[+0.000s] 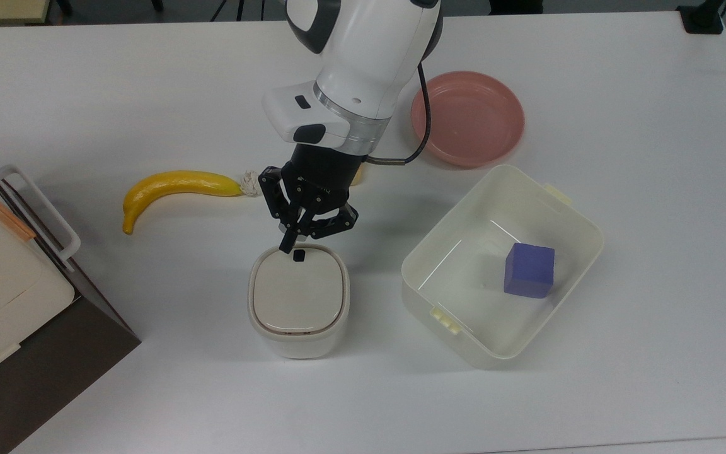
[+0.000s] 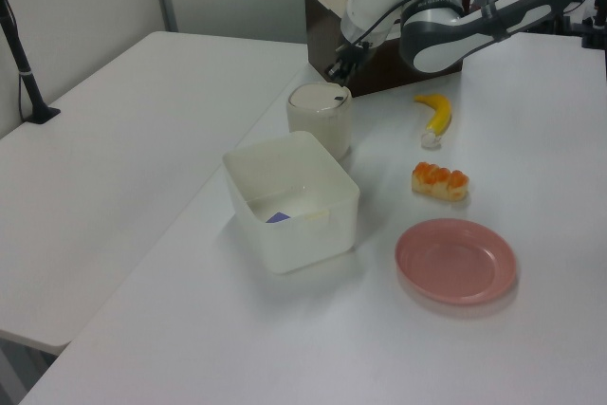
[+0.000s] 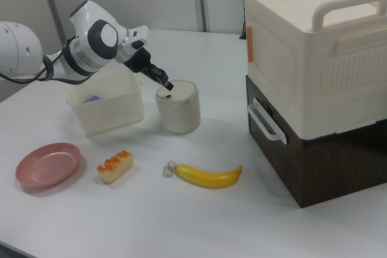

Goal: Open the trash can
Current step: 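Push the gripper tip against the lid's front edge to tip it open, then lift the gripper up and away from the opened lid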

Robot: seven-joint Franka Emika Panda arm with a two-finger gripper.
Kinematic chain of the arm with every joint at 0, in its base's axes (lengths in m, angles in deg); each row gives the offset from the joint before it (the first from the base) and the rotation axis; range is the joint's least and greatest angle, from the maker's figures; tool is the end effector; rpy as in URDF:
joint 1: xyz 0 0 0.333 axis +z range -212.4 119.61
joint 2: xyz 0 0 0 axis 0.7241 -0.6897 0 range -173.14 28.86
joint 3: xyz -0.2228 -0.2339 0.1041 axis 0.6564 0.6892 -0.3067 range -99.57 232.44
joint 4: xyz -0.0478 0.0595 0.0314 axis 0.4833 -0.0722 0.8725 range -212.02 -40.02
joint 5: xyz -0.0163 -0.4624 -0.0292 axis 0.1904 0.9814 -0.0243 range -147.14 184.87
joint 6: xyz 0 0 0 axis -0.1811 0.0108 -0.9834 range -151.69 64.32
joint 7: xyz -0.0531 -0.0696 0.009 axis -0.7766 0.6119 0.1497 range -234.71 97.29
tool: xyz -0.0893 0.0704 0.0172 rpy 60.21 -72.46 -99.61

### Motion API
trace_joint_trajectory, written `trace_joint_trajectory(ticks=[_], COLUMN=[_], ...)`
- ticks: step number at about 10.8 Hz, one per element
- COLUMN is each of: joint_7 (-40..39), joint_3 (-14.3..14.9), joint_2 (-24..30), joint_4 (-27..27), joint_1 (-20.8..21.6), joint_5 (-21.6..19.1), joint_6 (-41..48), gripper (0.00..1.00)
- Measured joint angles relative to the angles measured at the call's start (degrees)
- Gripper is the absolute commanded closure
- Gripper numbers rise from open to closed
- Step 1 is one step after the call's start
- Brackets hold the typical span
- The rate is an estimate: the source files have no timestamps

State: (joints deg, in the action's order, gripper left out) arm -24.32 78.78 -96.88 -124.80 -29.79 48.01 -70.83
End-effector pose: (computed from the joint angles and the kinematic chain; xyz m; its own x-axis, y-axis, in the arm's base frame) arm 0.7880 0.0726 0.4336 0.8018 -0.2473 0.5441 -0.4110 -0.8891 0.2016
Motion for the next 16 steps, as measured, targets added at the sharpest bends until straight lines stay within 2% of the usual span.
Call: trace_joint_trajectory(ticks=[5, 10, 13, 14, 15, 16], joint_7=[0.2, 0.4, 1.0, 2.8, 4.1, 4.4], joint_3=[0.0, -1.1, -1.1, -1.0, -0.6, 0.4], joint_2=[-1.1, -2.3, -2.3, -2.2, -1.7, -0.6], joint_4=[0.3, -0.3, -0.3, 0.4, 2.0, 4.0], joint_1=[0.0, 0.1, 0.1, -0.1, -0.8, -1.9], joint_5=[1.4, 5.8, 6.3, 4.7, -0.2, -7.4], joint_6=[0.0, 0.0, 0.0, 0.0, 0.0, 0.0], gripper=[1.00, 1.00, 1.00, 1.00, 1.00, 1.00])
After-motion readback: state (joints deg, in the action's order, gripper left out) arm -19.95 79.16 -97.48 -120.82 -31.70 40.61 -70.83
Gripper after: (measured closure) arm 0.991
